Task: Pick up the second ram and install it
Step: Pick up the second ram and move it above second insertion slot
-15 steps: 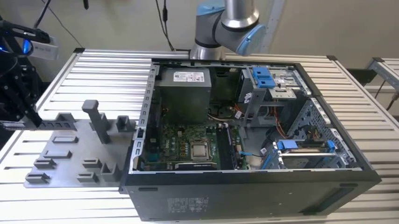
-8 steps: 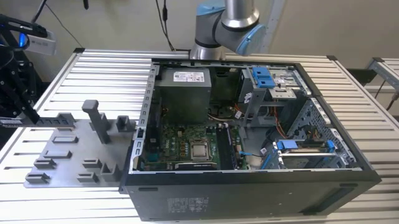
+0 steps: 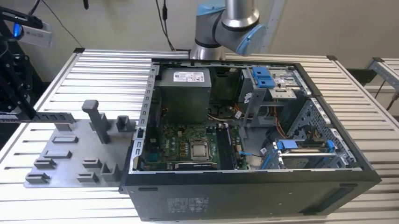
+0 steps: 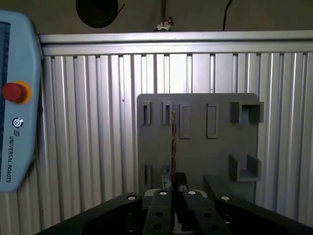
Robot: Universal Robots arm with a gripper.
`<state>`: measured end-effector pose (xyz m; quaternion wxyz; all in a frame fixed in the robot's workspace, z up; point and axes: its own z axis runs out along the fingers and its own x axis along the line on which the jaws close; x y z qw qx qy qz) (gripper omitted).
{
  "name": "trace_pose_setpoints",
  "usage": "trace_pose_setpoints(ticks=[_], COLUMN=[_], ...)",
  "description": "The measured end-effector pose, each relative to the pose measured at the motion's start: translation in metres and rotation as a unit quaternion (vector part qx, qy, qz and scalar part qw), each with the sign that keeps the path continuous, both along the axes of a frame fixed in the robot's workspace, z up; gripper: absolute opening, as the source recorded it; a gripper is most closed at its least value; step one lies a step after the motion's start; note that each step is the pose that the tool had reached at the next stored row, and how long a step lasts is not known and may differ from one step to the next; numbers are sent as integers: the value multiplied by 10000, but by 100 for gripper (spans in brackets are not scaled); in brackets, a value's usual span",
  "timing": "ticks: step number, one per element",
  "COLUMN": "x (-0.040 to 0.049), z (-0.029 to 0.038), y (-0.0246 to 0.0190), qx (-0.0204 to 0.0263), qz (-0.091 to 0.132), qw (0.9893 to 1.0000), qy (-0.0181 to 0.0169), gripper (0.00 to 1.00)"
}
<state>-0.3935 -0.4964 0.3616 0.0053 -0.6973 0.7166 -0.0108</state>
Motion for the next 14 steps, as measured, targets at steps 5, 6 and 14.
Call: trace_pose_setpoints(ticks=[5,6,14], x=[0,0,0], z=[85,100,204], y=[0,0,0], qx=[0,0,0], qz=[0,0,0], qw=[10000,10000,10000], qy=[0,1,0], gripper=[14,14,14])
